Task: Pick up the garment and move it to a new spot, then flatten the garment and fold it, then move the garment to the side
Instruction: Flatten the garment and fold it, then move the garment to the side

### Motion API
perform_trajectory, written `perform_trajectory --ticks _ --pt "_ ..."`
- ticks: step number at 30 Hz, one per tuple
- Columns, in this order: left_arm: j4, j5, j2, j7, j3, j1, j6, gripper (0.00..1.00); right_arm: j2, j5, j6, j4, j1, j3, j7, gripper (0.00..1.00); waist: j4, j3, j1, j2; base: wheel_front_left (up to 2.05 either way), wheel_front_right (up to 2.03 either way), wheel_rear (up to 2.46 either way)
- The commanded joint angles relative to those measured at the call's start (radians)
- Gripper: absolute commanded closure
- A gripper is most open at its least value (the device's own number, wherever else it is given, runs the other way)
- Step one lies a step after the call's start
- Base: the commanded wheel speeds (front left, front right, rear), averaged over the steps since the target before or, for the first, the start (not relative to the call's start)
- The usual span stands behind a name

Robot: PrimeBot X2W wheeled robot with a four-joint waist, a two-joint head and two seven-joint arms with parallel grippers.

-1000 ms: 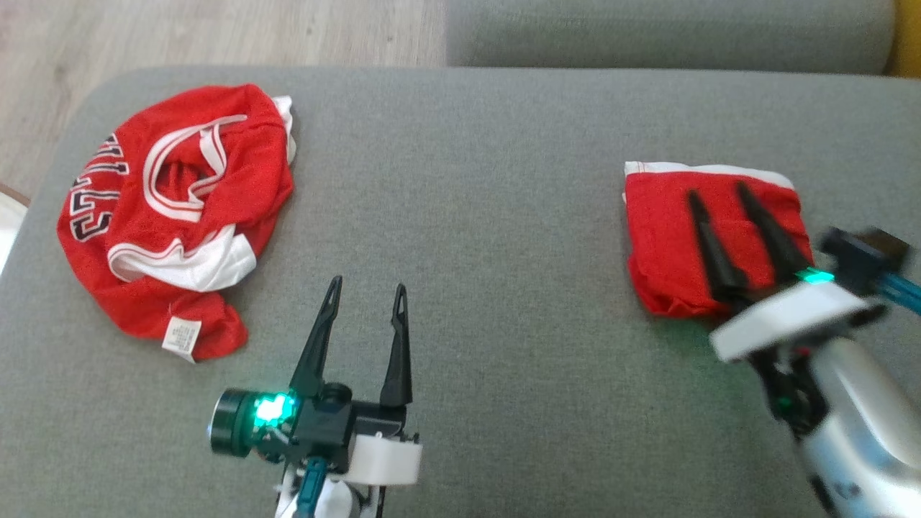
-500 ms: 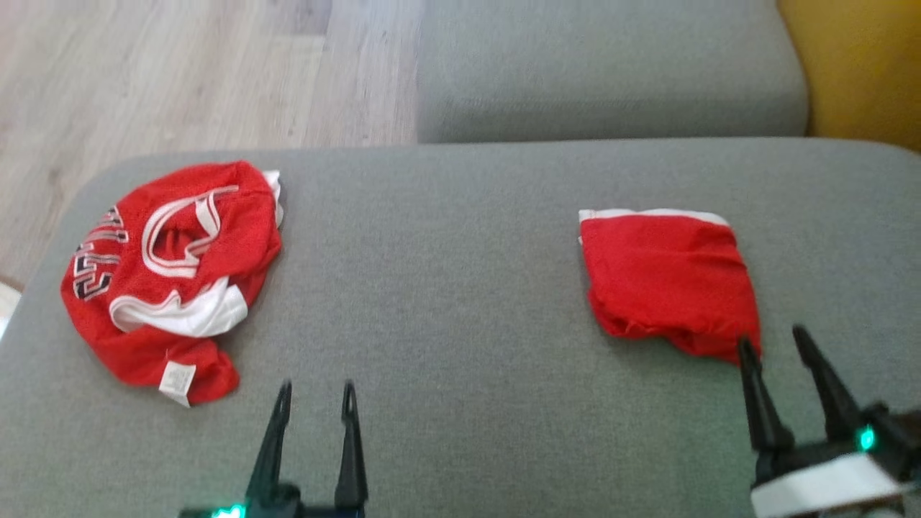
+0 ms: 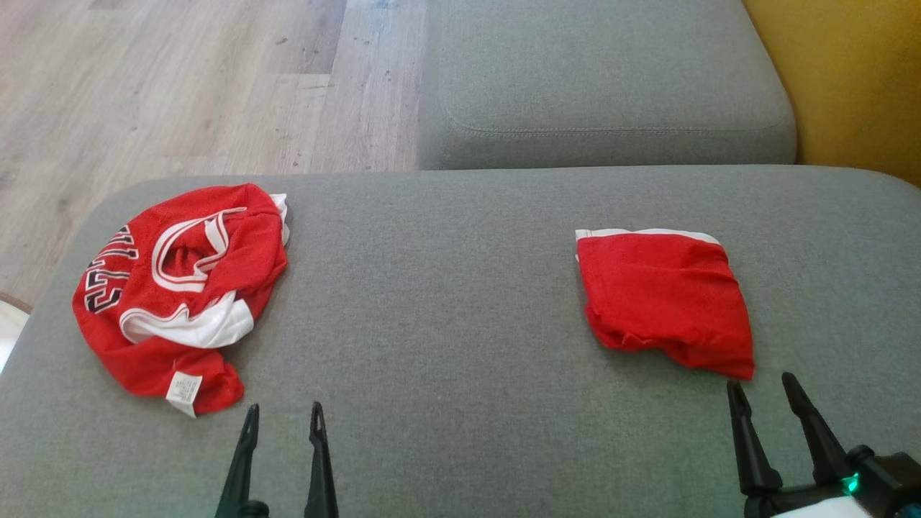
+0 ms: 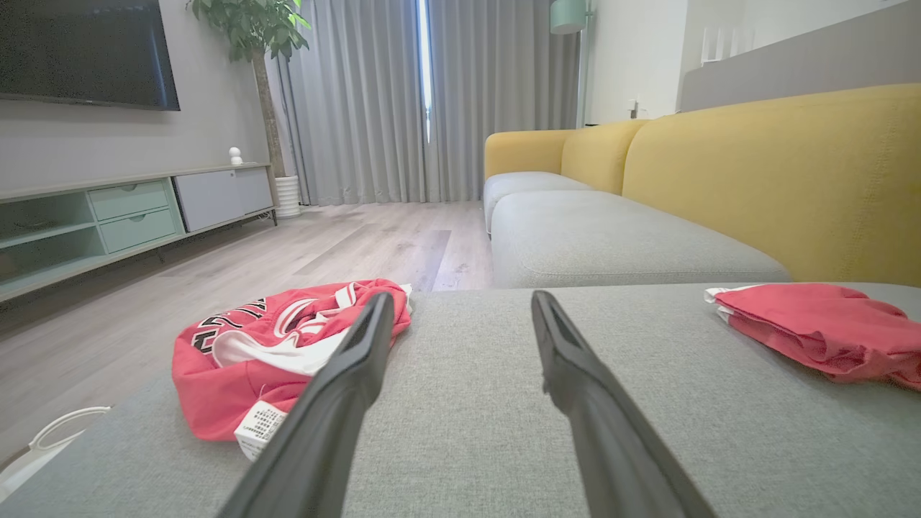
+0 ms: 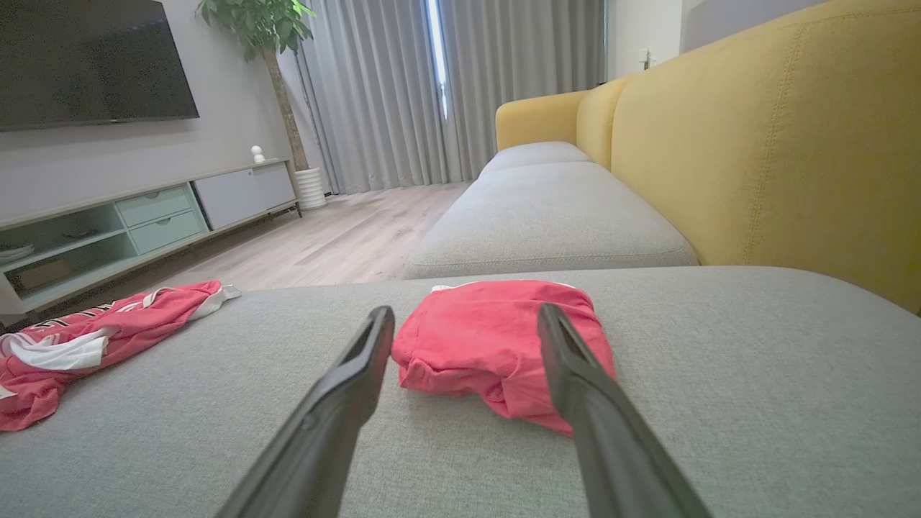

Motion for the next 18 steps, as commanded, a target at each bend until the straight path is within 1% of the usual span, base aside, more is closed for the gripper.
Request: perform_trajectory --ticks 1,3,18 --pt "-0.033 0.015 -0.007 -0.005 0.040 -0.045 -0.009 0.00 -0.015 -0.006 0.007 -0.028 -0.024 0.019 -0.011 0.00 -0.002 -0.002 0.0000 0.0000 0.00 0.00 0.00" --pt "-0.030 0.025 -0.008 -0.005 0.036 -0.044 -0.020 0.00 -0.014 -0.007 0.007 -0.026 -0.022 0.021 -0.011 0.00 -0.005 -0.004 0.0000 0.0000 0.00 0.00 0.00" --pt "-0.013 0.050 -0.028 -0.005 0.032 -0.026 -0.050 0.00 -0.005 -0.014 0.007 -0.017 -0.008 0.022 -0.011 0.00 -0.027 -0.024 0.0000 0.0000 0.00 0.00 0.00"
